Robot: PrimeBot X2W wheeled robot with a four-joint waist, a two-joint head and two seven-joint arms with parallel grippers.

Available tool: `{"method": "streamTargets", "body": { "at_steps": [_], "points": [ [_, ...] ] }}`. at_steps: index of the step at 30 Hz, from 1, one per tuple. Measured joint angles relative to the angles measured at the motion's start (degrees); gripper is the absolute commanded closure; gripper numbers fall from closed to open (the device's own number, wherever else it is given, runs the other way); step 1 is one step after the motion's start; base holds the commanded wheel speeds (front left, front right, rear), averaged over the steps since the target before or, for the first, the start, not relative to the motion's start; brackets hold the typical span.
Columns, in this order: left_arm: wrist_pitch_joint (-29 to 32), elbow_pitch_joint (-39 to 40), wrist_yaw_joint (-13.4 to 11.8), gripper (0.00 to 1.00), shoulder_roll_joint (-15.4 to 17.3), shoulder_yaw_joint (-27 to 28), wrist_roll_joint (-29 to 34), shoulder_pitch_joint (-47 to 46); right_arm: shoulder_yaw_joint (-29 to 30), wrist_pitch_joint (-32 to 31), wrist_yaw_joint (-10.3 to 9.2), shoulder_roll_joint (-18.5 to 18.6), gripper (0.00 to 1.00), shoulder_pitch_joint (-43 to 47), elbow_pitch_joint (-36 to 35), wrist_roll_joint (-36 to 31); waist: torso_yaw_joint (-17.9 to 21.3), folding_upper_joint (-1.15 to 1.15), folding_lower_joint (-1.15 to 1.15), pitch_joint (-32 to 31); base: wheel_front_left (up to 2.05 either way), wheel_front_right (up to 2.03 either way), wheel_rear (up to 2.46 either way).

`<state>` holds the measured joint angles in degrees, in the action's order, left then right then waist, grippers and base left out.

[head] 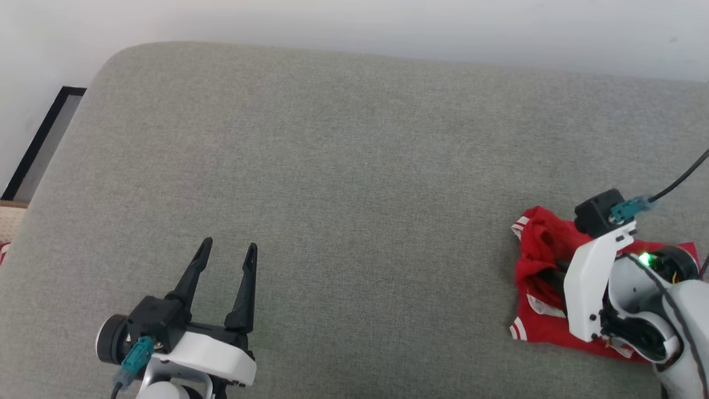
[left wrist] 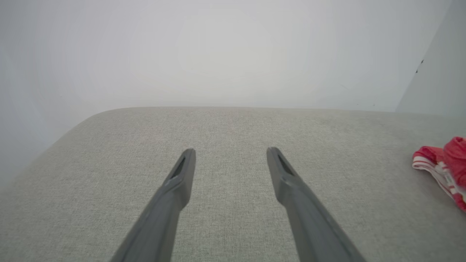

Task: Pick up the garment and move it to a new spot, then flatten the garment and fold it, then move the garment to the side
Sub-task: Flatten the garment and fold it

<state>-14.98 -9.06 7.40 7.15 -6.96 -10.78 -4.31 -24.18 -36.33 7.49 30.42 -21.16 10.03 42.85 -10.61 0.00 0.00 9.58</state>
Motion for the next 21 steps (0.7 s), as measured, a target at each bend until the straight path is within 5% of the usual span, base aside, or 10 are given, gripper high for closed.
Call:
{"method": "streamTargets", "body": {
  "at_steps": [8, 9, 11, 21],
  "points": [
    [0.0, -0.6, 0.0, 0.00, 0.0, 0.9, 0.0, -0.3, -3.8, 2.8, 0.01, -0.5, 1.00, -1.8, 5.2, 0.0, 0.2, 0.00, 0.00, 0.3, 0.00, 0.00, 0.00],
    [0.0, -0.5, 0.0, 0.00, 0.1, 1.1, 0.1, -0.3, -4.1, 3.4, 0.00, -0.6, 0.77, -1.9, 5.2, 0.2, 0.4, 0.00, 0.00, 0.2, 0.00, 0.00, 0.00],
    [0.0, -0.5, 0.0, 0.00, 0.2, 1.3, 0.1, -0.3, -4.1, 4.2, 0.01, -0.8, 0.00, -2.1, 5.2, 0.7, 0.6, 0.00, 0.00, 0.1, 0.00, 0.00, 0.00],
    [0.0, -1.5, 0.0, 0.00, 1.1, 2.6, 0.0, 1.3, -2.0, 9.6, 0.01, 2.5, 0.00, -2.0, 1.0, 2.5, 3.3, 0.00, 0.00, -2.1, 0.00, 0.00, 0.00]
  ]
}}
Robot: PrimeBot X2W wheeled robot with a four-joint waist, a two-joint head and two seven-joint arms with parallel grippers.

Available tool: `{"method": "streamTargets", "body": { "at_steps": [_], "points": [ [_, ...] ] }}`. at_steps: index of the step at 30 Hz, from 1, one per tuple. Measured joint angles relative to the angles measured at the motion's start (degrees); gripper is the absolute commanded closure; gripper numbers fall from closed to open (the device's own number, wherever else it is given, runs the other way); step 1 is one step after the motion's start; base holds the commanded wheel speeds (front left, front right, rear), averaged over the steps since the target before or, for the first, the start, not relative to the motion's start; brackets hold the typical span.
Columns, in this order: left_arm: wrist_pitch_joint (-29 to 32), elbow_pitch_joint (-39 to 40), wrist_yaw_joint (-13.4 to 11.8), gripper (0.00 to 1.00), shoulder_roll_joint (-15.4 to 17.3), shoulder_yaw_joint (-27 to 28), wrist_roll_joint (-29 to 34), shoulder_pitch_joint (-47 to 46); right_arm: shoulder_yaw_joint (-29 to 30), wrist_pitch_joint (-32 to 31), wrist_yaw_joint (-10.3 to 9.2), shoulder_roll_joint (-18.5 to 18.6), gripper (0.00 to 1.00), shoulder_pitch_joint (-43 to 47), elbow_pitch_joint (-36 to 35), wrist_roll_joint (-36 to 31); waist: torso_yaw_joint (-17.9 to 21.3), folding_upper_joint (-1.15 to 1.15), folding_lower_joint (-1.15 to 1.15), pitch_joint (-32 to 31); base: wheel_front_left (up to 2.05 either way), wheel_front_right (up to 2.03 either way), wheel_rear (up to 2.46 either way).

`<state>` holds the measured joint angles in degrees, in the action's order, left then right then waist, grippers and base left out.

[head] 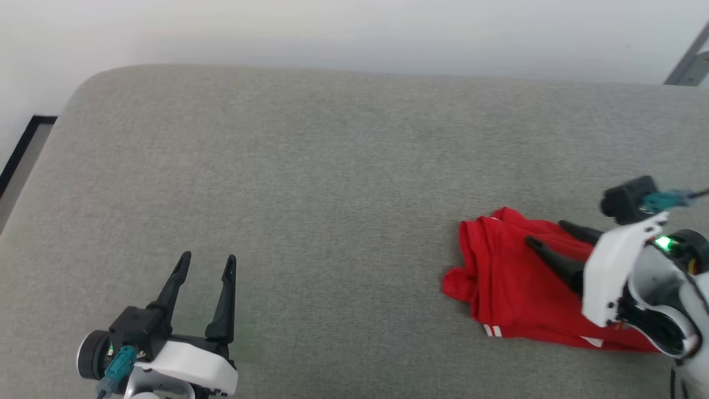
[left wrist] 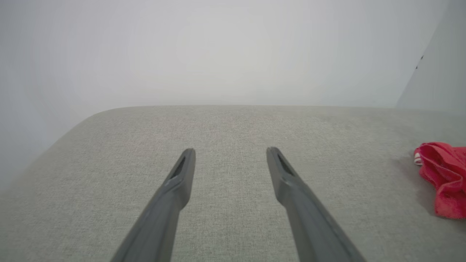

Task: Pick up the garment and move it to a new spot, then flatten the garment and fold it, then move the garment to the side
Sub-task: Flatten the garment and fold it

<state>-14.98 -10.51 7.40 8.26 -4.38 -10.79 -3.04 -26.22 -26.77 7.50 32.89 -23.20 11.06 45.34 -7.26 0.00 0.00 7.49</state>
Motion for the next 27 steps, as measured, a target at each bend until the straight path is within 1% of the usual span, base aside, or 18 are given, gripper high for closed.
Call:
{"method": "streamTargets", "body": {
  "at_steps": [4, 6, 7, 9, 13, 14, 16, 17, 18, 21, 24, 27],
  "points": [
    [0.0, -0.6, 0.0, 0.00, 0.1, 0.1, -0.4, 0.5, 1.8, 6.4, 0.00, 1.6, 0.00, 1.9, 0.7, -0.3, 1.4, 0.00, 0.00, -0.7, 0.00, 0.00, 0.00],
    [0.0, -1.1, 0.0, 0.00, -0.2, 0.1, -0.9, 0.9, 1.8, 10.6, 0.00, 2.7, 0.00, 2.4, 2.2, -2.7, 2.1, 0.00, 0.00, -0.9, 0.00, 0.00, 0.00],
    [0.0, -1.4, 0.0, 0.00, -0.5, 0.3, -1.5, 0.9, 2.3, 13.0, 0.00, 2.5, 0.00, 2.7, 3.4, -2.9, 2.4, 0.00, 0.00, -0.9, 0.00, 0.00, 0.00],
    [0.0, -2.1, 0.0, 0.00, -1.2, 1.2, -2.8, 0.7, 2.9, 17.7, -0.01, 1.1, 0.00, 2.9, 6.1, -2.7, 3.0, 0.00, 0.00, -0.9, 0.00, 0.00, 0.00],
    [0.0, -3.2, 0.0, 0.00, -1.9, 2.5, -3.3, -0.2, 2.2, 29.3, 0.00, -0.3, 0.00, 2.5, 12.8, -9.2, 4.0, 0.00, 0.00, -1.1, 0.00, 0.00, 0.00],
    [0.0, -3.5, 0.0, 0.00, -2.3, 2.6, -3.3, -0.3, 2.4, 32.2, 0.00, -1.3, 0.00, 2.3, 14.9, -10.1, 4.2, 0.00, 0.00, -1.1, 0.00, 0.00, 0.00],
    [0.0, -4.3, 0.0, 0.00, -2.7, 2.7, -3.0, -0.4, 3.1, 37.3, 0.00, -4.4, 0.00, 2.0, 18.4, -10.2, 4.4, 0.00, 0.00, -1.2, 0.00, 0.00, 0.00],
    [0.0, -4.6, 0.0, 0.00, -2.7, 3.3, -2.9, -0.6, 3.5, 40.0, 0.01, -6.8, 0.00, 1.5, 20.5, -10.7, 4.6, 0.00, 0.00, -1.5, 0.00, 0.00, 0.00],
    [0.0, -4.7, 0.0, 0.00, -2.7, 3.5, -2.8, -0.6, 4.2, 40.7, 0.00, -7.8, 0.00, 1.4, 21.0, -10.7, 4.7, 0.00, 0.00, -1.7, 0.00, 0.00, 0.00],
    [0.0, -4.4, 0.0, 0.00, -2.8, 4.1, -2.3, -0.4, 6.0, 41.5, 0.00, -9.0, 0.00, 1.4, 20.8, -12.2, 4.9, 0.00, 0.00, -2.2, 0.00, 0.00, 0.00],
    [0.0, -3.5, 0.0, 0.00, -2.7, 5.4, -1.9, 0.5, 10.4, 41.7, 0.00, -9.9, 0.00, 2.4, 15.9, -14.6, 5.1, 0.00, 0.00, -2.5, 0.00, 0.00, 0.00],
    [0.0, -2.3, 0.0, 0.00, -2.8, 6.3, -1.4, 1.9, 14.5, 41.7, 0.00, -11.0, 0.00, 5.6, 11.0, -16.9, 5.2, 0.00, 0.00, -3.0, 0.00, 0.00, 0.00]
  ]
}}
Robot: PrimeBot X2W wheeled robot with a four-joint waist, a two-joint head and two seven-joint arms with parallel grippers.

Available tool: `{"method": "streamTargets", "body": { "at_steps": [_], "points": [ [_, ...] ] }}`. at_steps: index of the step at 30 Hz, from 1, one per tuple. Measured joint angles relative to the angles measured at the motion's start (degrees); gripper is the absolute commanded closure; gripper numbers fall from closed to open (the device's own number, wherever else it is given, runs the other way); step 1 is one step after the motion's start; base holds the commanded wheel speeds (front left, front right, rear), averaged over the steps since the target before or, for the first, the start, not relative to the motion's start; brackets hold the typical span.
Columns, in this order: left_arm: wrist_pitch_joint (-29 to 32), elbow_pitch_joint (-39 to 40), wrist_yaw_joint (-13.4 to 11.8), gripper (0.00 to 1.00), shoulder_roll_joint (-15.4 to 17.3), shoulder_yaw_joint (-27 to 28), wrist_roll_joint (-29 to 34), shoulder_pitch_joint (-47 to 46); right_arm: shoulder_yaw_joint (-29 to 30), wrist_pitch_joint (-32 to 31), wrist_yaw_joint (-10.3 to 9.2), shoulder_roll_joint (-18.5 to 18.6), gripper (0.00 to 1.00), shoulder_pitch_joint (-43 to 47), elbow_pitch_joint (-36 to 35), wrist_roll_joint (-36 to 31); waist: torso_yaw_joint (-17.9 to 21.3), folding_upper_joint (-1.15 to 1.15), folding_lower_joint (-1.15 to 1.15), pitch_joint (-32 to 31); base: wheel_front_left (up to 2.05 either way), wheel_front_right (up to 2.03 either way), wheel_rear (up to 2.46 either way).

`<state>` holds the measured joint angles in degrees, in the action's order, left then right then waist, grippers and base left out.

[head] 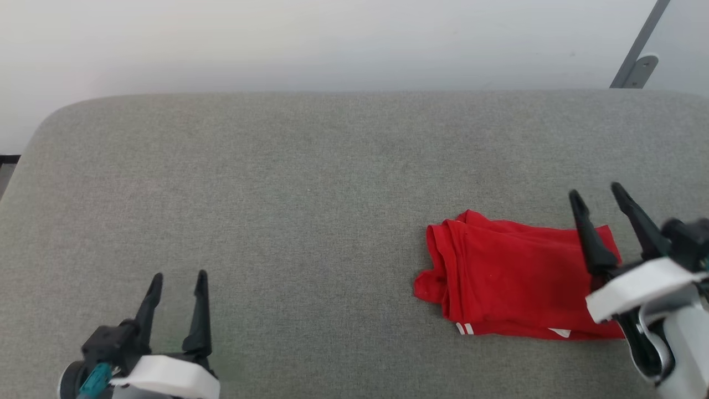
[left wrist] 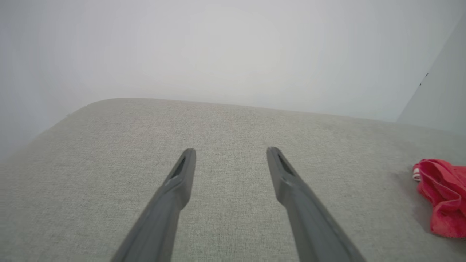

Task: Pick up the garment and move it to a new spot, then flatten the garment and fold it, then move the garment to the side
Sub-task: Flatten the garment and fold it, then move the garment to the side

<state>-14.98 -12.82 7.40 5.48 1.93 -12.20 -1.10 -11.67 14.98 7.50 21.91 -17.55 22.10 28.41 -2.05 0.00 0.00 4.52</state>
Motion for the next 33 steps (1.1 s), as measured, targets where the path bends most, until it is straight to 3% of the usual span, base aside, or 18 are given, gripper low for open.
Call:
{"method": "streamTargets", "body": {
  "at_steps": [19, 33],
  "points": [
    [0.0, 10.4, 0.0, 0.00, -1.1, 4.5, 2.0, 9.4, 8.7, 0.0, 0.00, -1.3, 0.00, 15.0, -12.5, -3.2, -0.3, 0.00, 0.00, -0.7, 0.00, 0.00, 0.00],
    [0.0, 12.6, 0.0, 0.00, -1.8, 4.7, 2.6, 11.2, 11.1, -0.4, 0.00, -2.8, 0.00, 18.2, -15.0, -3.8, -0.2, 0.00, 0.00, -0.4, 0.00, 0.00, 0.00]
  ]
}}
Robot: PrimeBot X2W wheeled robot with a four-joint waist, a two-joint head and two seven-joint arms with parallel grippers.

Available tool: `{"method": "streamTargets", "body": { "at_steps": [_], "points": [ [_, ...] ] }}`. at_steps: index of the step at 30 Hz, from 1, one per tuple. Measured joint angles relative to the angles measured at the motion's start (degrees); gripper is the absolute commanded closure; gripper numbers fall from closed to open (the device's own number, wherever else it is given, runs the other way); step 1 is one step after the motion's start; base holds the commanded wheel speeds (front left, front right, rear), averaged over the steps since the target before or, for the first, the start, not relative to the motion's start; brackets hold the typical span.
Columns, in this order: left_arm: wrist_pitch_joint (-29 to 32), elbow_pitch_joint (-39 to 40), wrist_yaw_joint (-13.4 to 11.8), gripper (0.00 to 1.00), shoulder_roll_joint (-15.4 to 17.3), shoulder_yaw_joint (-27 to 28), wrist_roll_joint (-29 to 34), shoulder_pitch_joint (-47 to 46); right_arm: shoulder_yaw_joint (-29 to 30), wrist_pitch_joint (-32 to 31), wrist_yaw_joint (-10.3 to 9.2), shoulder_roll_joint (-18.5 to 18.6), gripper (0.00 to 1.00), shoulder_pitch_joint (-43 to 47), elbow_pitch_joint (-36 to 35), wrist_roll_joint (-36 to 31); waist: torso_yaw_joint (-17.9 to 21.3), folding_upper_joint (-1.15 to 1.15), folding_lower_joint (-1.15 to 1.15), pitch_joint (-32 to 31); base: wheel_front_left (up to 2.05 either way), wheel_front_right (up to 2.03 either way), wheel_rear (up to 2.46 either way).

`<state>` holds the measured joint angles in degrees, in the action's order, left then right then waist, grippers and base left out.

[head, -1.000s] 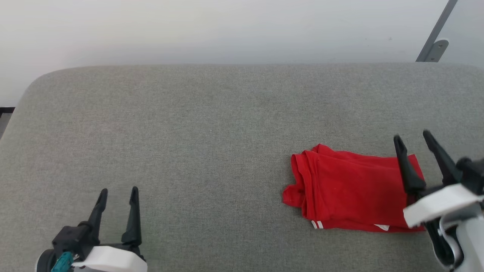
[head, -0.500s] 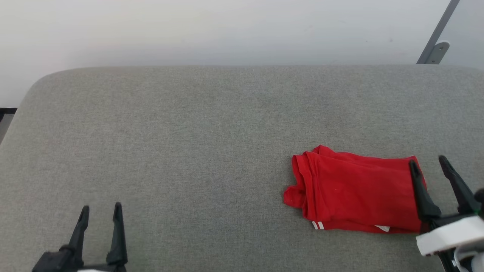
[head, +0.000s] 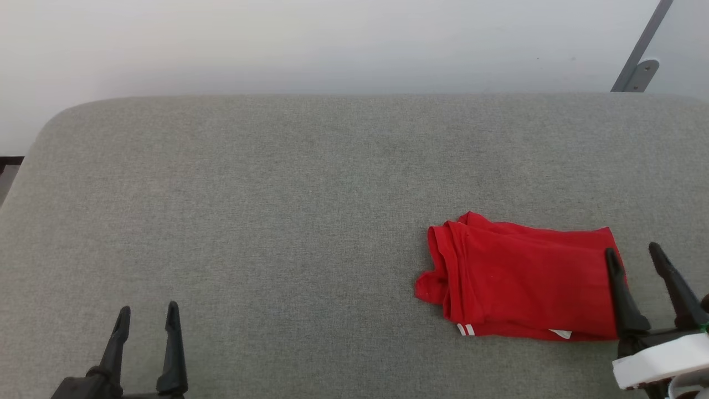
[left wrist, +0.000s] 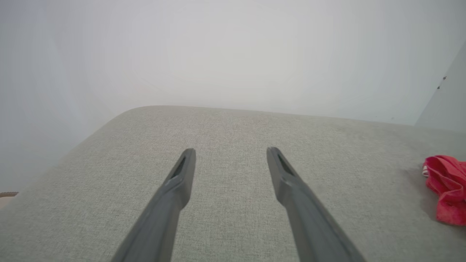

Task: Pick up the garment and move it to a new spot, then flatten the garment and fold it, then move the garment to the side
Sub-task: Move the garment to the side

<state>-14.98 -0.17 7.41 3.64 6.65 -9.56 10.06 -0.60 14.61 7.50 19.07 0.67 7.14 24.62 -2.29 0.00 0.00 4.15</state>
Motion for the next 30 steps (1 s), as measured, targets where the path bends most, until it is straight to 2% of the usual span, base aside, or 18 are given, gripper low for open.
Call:
{"method": "streamTargets", "body": {
  "at_steps": [3, 7, 14, 18, 19, 20, 23, 26, 30],
  "points": [
    [0.0, -0.4, 0.0, 0.00, 0.1, -1.0, 0.1, -0.8, -1.1, -2.9, 0.00, 0.2, 0.00, -0.1, 0.7, 0.3, 0.1, 0.00, 0.00, 0.2, 0.00, 0.00, 0.00],
    [0.0, -1.3, 0.0, 0.00, 0.5, -2.5, 0.2, -2.8, -4.4, -9.1, 0.00, 3.3, 0.00, -2.6, 1.9, 0.8, 0.8, 0.00, 0.00, 0.9, 0.00, 0.00, 0.00],
    [0.0, -2.3, 0.0, 0.00, 2.5, -6.1, 0.3, -8.9, -8.2, -24.0, 0.00, 15.4, 0.00, -10.4, 3.0, 4.9, 2.0, 0.00, 0.00, 4.3, 0.00, 0.00, 0.00],
    [0.0, -2.6, 0.0, 0.00, 3.5, -7.8, 0.4, -12.9, -10.7, -34.9, 0.02, 20.4, 0.00, -14.5, 4.5, 10.1, 2.5, 0.00, 0.00, 7.1, 0.00, 0.00, 0.00],
    [0.0, -2.7, 0.0, 0.00, 3.5, -8.3, 0.4, -13.8, -10.8, -37.6, 0.01, 21.2, 0.00, -15.4, 5.3, 11.7, 2.5, 0.00, 0.00, 7.9, 0.00, 0.00, 0.00],
    [0.0, -2.7, 0.0, 0.00, 3.5, -8.3, 0.4, -13.8, -10.8, -37.6, 0.01, 21.2, 0.00, -15.4, 5.3, 11.7, 2.5, 0.00, 0.00, 7.9, 0.00, 0.00, 0.00],
    [0.0, -3.5, 0.0, 0.00, 3.7, -10.0, 0.5, -16.1, -12.7, -45.0, -0.01, 23.4, 0.00, -17.0, 6.0, 16.0, 2.5, 0.00, 0.00, 10.0, 0.00, 0.00, 0.00],
    [0.0, -4.2, 0.0, 0.00, 3.7, -10.8, 0.5, -17.6, -13.7, -49.0, 0.00, 23.0, 0.00, -19.4, 5.7, 20.9, 2.2, 0.00, 0.00, 12.0, 0.00, 0.00, 0.00],
    [0.0, -4.6, 0.0, 0.00, 3.7, -11.7, 0.5, -19.5, -16.7, -52.4, 0.00, 24.0, 0.00, -20.8, 5.5, 23.9, 1.5, 0.00, 0.00, 14.4, 0.00, 0.00, 0.00]
  ]
}}
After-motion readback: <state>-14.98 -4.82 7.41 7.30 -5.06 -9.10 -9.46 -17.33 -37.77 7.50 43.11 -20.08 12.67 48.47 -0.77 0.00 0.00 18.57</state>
